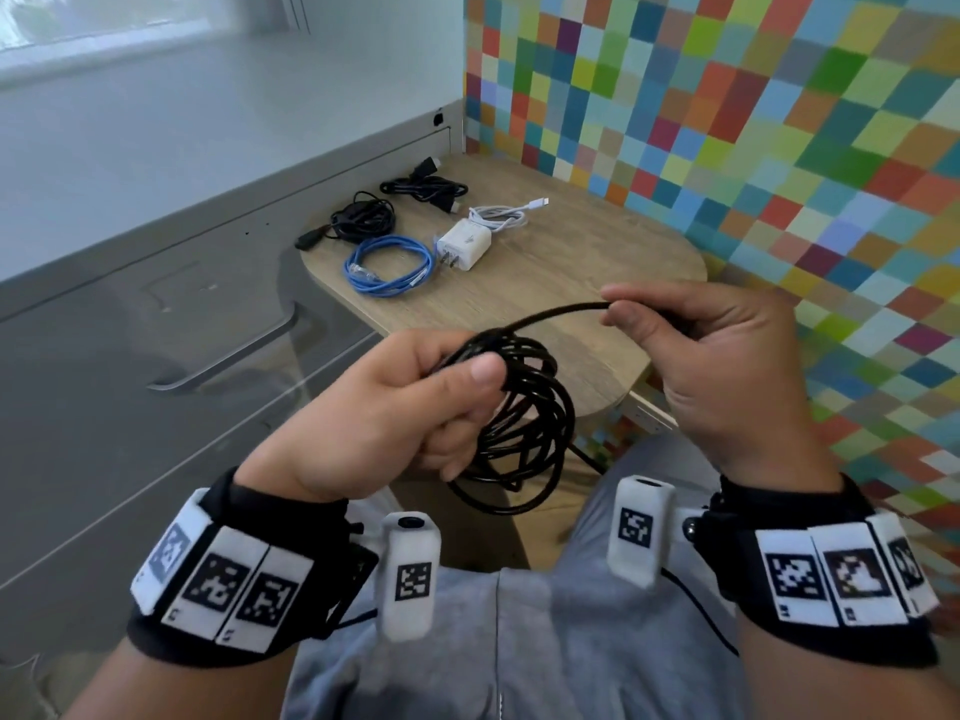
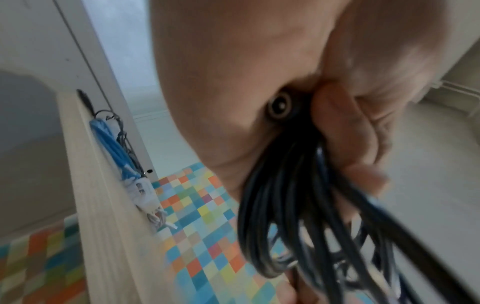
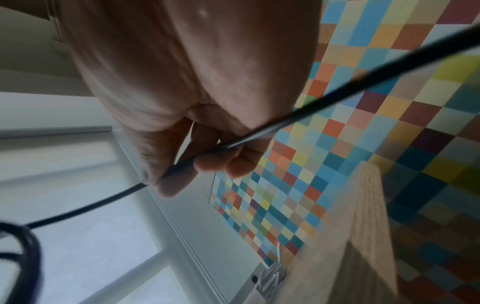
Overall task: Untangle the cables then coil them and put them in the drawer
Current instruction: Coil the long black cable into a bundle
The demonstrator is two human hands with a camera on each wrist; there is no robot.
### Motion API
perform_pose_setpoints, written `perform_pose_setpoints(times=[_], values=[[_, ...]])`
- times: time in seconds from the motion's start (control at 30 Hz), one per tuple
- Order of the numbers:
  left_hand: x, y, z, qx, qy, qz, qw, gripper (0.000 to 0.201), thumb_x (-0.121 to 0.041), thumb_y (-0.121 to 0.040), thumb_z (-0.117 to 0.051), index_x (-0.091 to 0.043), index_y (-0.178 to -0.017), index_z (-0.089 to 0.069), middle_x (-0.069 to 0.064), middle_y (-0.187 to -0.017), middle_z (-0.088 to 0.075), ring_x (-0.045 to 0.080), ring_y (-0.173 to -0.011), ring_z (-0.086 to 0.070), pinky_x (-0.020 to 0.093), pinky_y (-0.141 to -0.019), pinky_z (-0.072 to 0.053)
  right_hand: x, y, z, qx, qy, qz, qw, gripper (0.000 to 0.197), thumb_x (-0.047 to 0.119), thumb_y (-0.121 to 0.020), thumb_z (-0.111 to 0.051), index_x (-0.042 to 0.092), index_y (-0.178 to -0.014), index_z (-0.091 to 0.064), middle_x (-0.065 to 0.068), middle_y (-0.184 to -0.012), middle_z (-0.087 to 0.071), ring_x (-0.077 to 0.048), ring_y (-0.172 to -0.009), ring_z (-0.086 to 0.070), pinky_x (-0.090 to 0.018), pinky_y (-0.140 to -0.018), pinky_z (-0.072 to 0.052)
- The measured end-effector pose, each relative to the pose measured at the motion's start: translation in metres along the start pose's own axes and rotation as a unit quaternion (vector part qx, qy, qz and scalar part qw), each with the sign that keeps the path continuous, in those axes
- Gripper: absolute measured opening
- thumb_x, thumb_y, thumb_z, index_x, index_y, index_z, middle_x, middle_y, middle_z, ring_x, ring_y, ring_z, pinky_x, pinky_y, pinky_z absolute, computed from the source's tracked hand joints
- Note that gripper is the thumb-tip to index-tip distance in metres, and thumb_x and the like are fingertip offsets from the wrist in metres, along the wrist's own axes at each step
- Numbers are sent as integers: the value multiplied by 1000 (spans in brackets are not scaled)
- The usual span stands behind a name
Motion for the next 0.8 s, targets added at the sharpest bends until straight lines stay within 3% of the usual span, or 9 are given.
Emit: perform_pose_setpoints(times=[0.13, 0.2, 0.27, 0.37, 0.47, 0.57, 0.67, 0.8], values=[[0, -4, -12, 36, 166, -25, 985, 36, -47, -93, -68, -19, -74, -56, -7, -48, -26, 13, -37, -20, 26, -46, -40, -10, 5, -19, -11, 29, -27, 999, 17, 16, -91, -79, 32, -95, -80, 14, -87, -79, -15, -84, -76, -31, -78, -62], [2, -8, -16, 41, 232, -25, 971, 35, -48, -93, -66, -20, -74, -57, -7, -47, -25, 13, -37, -20, 24, -46, -42, -14, 9, -33, -8, 14, -55, 998, 14, 15, -93, -77, 28, -95, -82, 8, -84, -79, -30, -75, -73, -42, -69, -62], [3, -11, -15, 25, 277, -28, 960, 35, -50, -95, -60, -22, -75, -58, -9, -47, -24, 12, -37, -20, 21, -46, -43, -19, 13, -44, 9, -21, -81, 996, 11, 14, -94, -75, 22, -96, -82, 2, -82, -79, -30, -68, -70, -41, -58, -56], [7, -15, -5, -49, 305, -34, 950, 39, -53, -96, -47, -23, -71, -55, -10, -45, -19, 11, -35, -15, 20, -43, -36, -24, 15, -54, 29, -99, -121, 987, 10, 13, -94, -75, 13, -101, -82, 0, -88, -80, -13, -76, -72, -27, -68, -53], [16, -18, 1, -87, 351, -38, 931, 40, -52, -99, -42, -23, -73, -50, -10, -44, -18, 10, -33, -15, 19, -41, -34, -28, 17, -64, 57, -140, -158, 976, 11, 13, -94, -74, 14, -100, -83, -5, -79, -77, -13, -65, -60, -30, -60, -48], [21, -18, 1, -87, 376, -37, 922, 40, -51, -101, -41, -22, -75, -49, -9, -44, -19, 10, -33, -16, 19, -41, -35, -30, 22, -76, 118, -134, -174, 968, 28, 0, -93, -71, 23, -83, -84, -1, -79, -79, -10, -73, -70, -27, -69, -54], [19, -20, 0, -124, 328, -23, 936, 39, -51, -98, -45, -22, -72, -51, -11, -44, -21, 9, -34, -16, 20, -41, -35, -33, 27, -79, 140, -209, -228, 940, 35, -5, -97, -61, 20, -86, -84, -5, -87, -78, -23, -84, -68, -37, -80, -54], [15, -22, 10, -218, 201, -20, 955, 36, -46, -96, -48, -18, -73, -48, -7, -45, -28, 9, -34, -23, 25, -44, -37, -36, 31, -77, 138, -329, -303, 883, 43, 0, -100, -39, 8, -95, -81, -13, -95, -74, -27, -88, -65, -50, -91, -49]])
Point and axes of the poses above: each hand's wrist, its own y-axis away from the middle knuckle, its own z-axis out of the back of the hand, x = y × z, the point moved 7 cm from there along -y, towards the middle knuckle
